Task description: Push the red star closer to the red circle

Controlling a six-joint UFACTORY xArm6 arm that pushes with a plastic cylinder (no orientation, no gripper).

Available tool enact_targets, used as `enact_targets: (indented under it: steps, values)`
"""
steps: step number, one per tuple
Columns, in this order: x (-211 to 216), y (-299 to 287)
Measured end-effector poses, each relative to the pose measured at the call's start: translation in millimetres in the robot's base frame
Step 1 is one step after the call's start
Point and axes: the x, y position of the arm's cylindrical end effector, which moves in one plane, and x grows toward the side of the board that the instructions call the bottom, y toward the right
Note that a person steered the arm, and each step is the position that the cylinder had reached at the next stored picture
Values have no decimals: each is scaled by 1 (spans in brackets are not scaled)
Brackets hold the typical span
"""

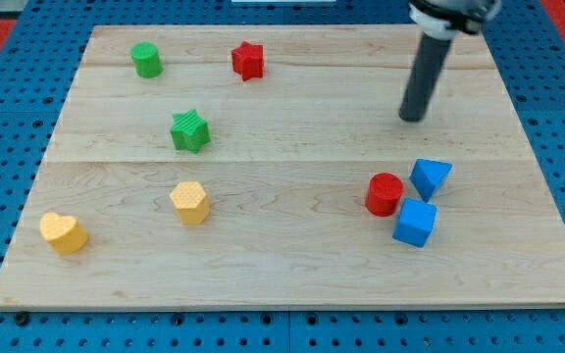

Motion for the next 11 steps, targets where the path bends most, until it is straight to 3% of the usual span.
enact_targets:
  steps: [1,2,3,4,5,6,7,9,10,11]
  values:
    - [-69,-21]
    - [-102,-105]
    - [-119,-195]
    - [-113,-230]
    - [-80,-160]
    - [-46,-151]
    - [-63,-164]
    - [25,-145]
    - [76,-95]
    - [80,-89]
